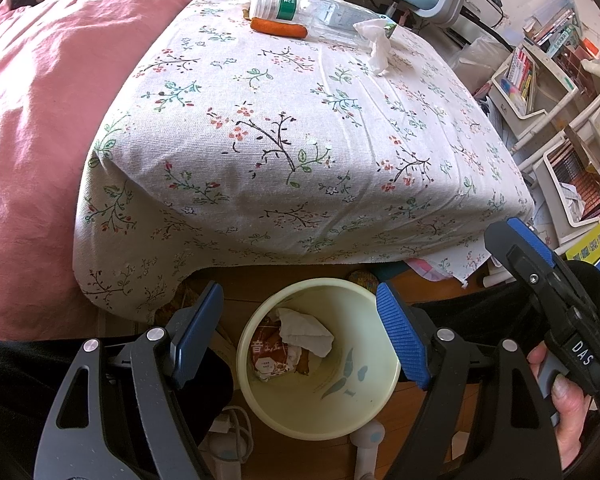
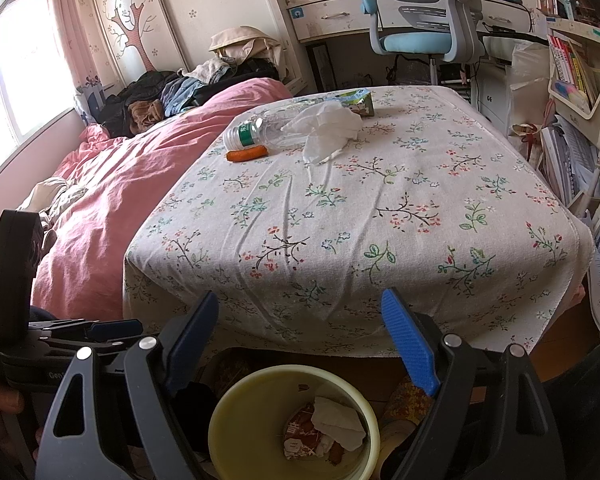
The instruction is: Collect trash
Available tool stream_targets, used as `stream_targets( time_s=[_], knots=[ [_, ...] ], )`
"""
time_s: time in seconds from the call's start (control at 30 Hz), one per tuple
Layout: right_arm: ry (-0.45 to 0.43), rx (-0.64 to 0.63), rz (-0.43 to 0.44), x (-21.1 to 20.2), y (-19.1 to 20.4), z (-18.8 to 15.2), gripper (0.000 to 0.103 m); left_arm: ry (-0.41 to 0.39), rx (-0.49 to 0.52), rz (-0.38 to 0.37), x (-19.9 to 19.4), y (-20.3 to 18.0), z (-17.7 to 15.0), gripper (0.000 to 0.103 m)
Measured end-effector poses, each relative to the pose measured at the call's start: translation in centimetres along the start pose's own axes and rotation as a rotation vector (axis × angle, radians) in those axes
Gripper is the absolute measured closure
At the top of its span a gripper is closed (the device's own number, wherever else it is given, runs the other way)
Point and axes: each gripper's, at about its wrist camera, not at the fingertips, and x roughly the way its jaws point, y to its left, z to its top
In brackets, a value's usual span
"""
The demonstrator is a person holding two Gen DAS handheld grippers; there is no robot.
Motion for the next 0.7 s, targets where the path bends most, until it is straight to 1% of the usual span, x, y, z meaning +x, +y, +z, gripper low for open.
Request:
stream_targets(
  time_s=[0.7],
  knots=[
    [0.001,-0.002,-0.001,0.02,-0.16,0.01,0.023,-0.002,-0.002,0.000,-0.04,0.07,0.06,0.028]
  ],
)
